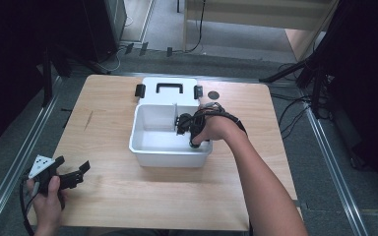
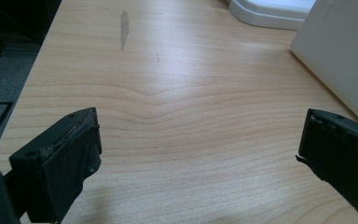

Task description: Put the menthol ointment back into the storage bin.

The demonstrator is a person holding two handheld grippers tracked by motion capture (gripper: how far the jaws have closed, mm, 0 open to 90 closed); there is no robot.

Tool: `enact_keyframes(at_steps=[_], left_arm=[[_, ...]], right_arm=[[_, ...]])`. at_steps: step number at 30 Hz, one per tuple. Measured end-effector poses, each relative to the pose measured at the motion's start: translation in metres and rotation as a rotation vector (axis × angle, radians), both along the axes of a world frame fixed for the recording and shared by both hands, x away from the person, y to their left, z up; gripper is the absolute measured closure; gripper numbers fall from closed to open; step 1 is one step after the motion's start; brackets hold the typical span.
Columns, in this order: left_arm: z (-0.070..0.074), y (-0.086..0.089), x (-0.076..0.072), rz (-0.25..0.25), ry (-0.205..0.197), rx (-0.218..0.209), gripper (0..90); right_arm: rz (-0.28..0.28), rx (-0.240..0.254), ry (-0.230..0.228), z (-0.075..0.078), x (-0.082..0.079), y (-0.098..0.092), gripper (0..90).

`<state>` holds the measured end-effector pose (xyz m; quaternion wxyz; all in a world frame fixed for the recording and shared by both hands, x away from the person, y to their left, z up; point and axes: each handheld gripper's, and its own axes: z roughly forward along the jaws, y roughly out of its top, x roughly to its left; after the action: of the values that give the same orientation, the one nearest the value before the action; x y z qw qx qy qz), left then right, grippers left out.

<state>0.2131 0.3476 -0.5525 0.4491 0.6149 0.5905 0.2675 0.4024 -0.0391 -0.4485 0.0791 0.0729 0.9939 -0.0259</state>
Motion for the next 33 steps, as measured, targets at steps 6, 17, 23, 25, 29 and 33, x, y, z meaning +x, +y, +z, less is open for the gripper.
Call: enact_keyframes(at_steps=[6, 17, 23, 25, 29, 33], left_arm=[[0.0, 0.0, 0.0, -0.001, 0.0, 0.001, 0.0], [0.0, 0.0, 0.0, 0.0, 0.003, 0.003, 0.0], [0.0, 0.0, 0.0, 0.0, 0.003, 0.001, 0.0], [0.0, 0.0, 0.0, -0.001, 0.002, -0.001, 0.0], [0.0, 0.0, 0.0, -0.001, 0.002, -0.001, 0.0], [0.0, 0.0, 0.0, 0.0, 0.0, -0.001, 0.0]], right_arm=[[-0.001, -0.013, 0.001, -0.001, 0.0, 0.001, 50.7], [-0.01, -0.012, 0.013, 0.0, 0.001, 0.0, 51.4], [-0.011, -0.003, 0.021, 0.001, 0.001, 0.0, 53.5], [-0.012, 0.003, 0.025, 0.001, 0.001, -0.001, 52.9], [-0.006, 0.016, 0.029, 0.007, 0.0, -0.003, 49.2], [-0.021, 0.048, 0.033, 0.019, 0.0, -0.006, 45.3]])
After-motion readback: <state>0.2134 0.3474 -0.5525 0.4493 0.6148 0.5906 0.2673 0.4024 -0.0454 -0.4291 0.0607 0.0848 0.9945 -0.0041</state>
